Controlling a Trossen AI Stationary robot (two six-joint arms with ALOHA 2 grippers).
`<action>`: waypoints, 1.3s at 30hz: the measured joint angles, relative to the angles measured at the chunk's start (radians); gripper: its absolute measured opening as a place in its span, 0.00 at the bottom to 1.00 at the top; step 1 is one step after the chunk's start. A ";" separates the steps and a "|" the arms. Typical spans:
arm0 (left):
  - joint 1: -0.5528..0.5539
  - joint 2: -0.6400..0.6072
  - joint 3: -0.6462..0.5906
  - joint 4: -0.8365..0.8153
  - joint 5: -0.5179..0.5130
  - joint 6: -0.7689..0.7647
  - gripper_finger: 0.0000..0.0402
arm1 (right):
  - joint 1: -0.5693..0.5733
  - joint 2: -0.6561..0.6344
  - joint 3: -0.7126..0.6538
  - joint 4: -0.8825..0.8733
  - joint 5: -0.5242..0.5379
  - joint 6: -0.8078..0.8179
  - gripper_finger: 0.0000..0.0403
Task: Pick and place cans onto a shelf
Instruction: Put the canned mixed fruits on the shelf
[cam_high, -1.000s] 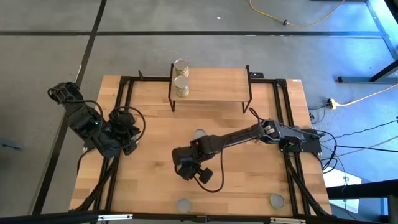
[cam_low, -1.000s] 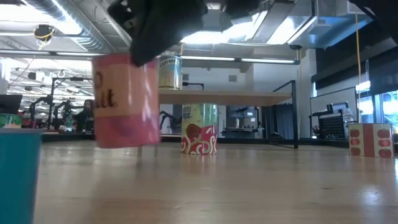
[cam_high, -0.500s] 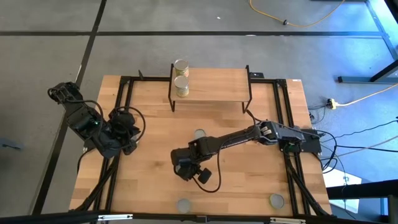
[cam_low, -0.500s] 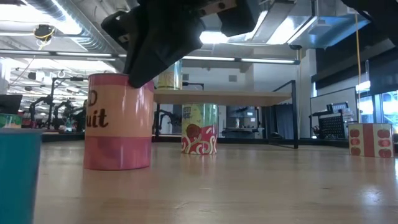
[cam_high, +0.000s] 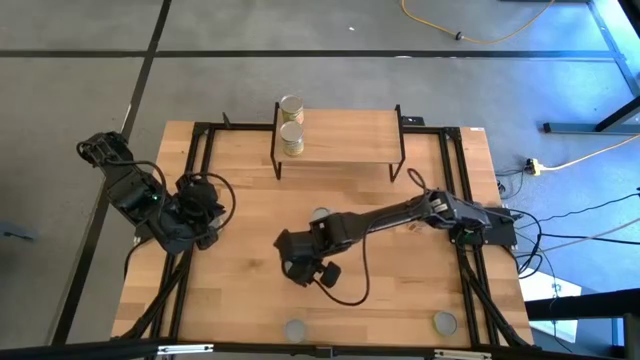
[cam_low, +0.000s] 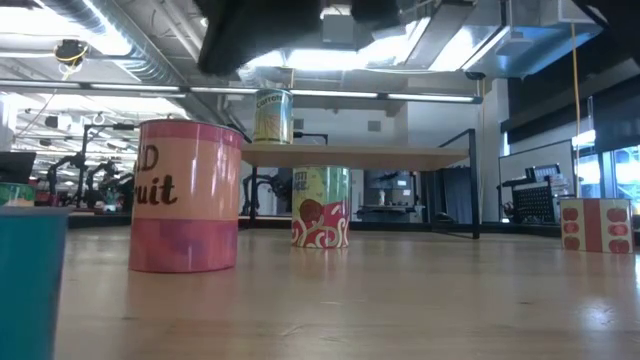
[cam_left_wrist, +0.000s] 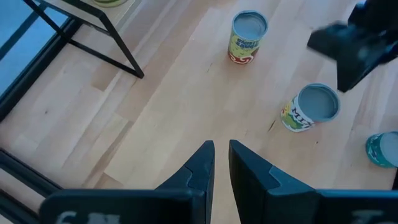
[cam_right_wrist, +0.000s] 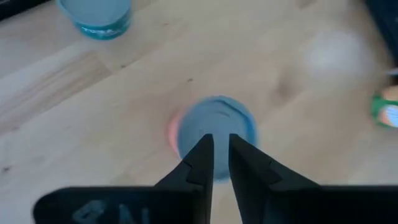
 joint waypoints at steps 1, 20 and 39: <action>0.000 0.000 0.000 0.000 0.000 0.002 0.10 | -0.001 -0.012 0.000 -0.002 0.013 0.000 0.13; 0.000 0.014 0.000 0.166 0.048 0.435 0.10 | -0.006 -0.387 0.001 -0.157 0.061 0.131 0.13; 0.000 0.156 0.000 0.320 0.051 0.627 0.10 | 0.038 -0.651 0.001 -0.326 0.064 0.362 0.13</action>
